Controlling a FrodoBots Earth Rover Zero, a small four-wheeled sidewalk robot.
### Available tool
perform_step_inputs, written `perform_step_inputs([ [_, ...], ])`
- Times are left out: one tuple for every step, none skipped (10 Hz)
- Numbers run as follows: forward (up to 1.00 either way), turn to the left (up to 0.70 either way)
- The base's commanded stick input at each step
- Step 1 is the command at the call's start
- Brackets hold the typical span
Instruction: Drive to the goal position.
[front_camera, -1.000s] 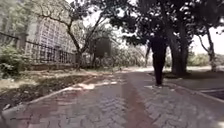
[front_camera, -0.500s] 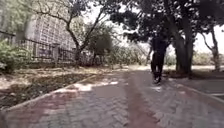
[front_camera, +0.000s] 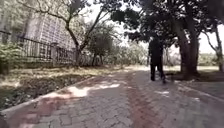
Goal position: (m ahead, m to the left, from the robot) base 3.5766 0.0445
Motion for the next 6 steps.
perform_step_inputs([
  [0.70,0.00],
  [0.70,0.00],
  [0.70,0.00],
  [0.70,0.00],
  [0.70,0.00],
  [0.70,0.00],
])
